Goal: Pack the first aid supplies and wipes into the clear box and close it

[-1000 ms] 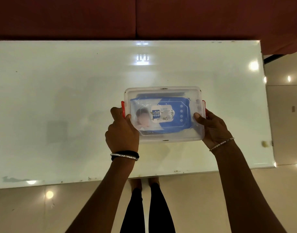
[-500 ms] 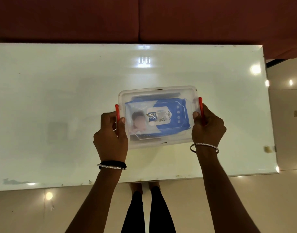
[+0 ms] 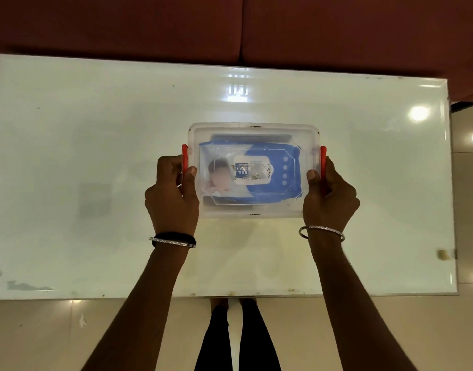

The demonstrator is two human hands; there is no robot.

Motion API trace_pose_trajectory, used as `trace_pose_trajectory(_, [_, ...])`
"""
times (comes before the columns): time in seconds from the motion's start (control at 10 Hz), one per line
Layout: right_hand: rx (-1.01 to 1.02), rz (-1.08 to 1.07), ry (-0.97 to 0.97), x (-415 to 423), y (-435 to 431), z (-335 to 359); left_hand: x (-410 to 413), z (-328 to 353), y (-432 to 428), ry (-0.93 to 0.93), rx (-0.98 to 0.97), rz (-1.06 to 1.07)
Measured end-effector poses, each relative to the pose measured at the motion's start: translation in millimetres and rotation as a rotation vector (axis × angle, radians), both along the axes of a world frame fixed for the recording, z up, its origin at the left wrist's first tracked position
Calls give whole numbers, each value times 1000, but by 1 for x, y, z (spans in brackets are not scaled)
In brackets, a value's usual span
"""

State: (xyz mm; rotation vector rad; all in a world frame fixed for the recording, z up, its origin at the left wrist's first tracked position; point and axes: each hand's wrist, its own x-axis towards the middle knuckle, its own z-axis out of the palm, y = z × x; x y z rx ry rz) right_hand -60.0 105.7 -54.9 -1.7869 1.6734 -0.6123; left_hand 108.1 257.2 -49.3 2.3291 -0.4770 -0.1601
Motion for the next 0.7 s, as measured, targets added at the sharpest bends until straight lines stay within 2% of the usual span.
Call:
trace_pose_trajectory(0.3, [-42, 79, 63, -1, 3, 4, 1, 9, -6, 60, 150, -12])
trace_pose_trajectory(0.4, [11, 104, 101, -1, 3, 10, 1, 16, -8, 96, 245, -31])
trace_pose_trajectory(0.5, [109, 146, 134, -2, 0, 26, 4, 33, -14, 171, 401, -79])
trace_pose_trajectory(0.6, [251, 204, 290, 1, -5, 52, 1, 60, -18, 313, 629, -160])
trace_pose_trajectory(0.7, [321, 299, 319, 6, -5, 81, 0, 89, -18, 399, 783, -273])
